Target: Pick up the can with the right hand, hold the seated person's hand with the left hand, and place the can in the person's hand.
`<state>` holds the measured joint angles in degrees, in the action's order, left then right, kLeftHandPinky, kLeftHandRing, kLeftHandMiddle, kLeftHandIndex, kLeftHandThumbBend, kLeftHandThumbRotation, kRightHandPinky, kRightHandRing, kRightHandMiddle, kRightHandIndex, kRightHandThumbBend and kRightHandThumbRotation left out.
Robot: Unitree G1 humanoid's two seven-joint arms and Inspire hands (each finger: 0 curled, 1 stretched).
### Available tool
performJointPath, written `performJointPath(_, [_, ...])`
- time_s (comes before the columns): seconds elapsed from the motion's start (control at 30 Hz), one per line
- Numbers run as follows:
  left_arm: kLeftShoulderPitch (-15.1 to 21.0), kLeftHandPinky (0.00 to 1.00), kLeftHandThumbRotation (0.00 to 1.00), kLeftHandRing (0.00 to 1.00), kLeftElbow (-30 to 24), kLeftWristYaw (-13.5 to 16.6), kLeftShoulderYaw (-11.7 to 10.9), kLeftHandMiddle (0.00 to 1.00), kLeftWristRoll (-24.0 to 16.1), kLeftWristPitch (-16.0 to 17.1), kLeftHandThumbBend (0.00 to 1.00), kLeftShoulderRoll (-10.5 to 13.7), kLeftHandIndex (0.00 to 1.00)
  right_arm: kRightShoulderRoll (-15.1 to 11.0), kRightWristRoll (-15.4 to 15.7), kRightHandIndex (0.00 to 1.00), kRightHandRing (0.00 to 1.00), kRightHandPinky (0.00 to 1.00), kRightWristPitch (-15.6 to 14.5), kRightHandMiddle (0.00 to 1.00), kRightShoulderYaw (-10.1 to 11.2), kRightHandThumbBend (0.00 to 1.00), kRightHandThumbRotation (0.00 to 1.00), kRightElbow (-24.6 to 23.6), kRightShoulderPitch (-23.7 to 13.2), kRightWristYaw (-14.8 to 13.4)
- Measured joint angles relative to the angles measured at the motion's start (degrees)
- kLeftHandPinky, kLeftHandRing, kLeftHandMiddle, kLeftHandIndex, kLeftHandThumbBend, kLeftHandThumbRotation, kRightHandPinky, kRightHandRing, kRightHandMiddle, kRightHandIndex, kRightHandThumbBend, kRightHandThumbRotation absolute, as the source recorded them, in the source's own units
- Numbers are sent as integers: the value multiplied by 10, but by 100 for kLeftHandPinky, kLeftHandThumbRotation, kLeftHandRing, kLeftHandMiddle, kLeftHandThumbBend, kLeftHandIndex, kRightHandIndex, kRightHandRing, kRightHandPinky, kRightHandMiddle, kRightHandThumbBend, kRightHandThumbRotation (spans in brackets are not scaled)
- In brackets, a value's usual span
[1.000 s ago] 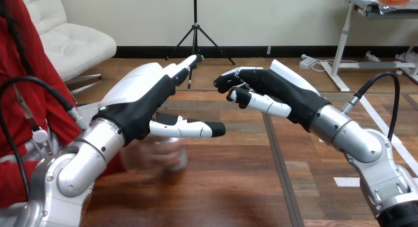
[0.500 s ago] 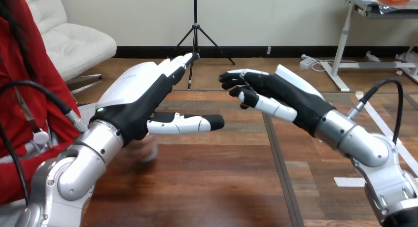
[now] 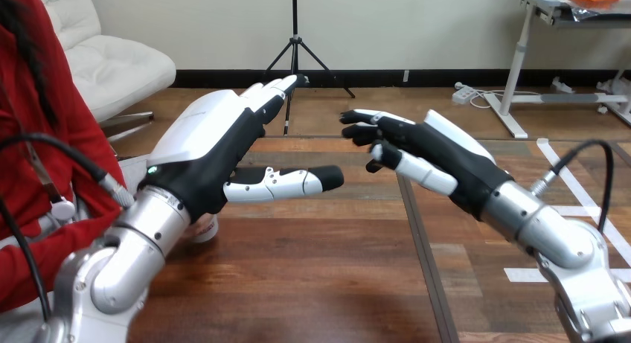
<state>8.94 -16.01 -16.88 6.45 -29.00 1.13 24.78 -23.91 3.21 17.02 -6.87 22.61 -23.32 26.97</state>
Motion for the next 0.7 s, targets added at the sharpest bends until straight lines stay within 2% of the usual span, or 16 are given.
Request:
performJointPath(0.23, [-21, 61, 99, 81, 0, 22, -7, 86, 49, 11, 93, -27, 87, 10, -29, 90, 90, 76, 1, 90, 16, 100, 100, -25, 30, -9])
performJointPath(0.37, [-38, 62, 100, 80, 0, 27, -10, 84, 96, 20, 85, -44, 84, 18, -42, 91, 89, 77, 2, 90, 26, 100, 100, -51, 56, -18])
performJointPath(0.5, [-61, 62, 100, 78, 0, 28, -14, 82, 153, 34, 84, -64, 81, 27, -60, 90, 88, 77, 8, 89, 34, 100, 100, -77, 85, -21])
performJointPath(0.7, [-101, 56, 100, 71, 1, 35, -20, 75, 207, 60, 77, -90, 73, 44, -92, 90, 87, 78, 18, 88, 43, 100, 100, -106, 127, -23])
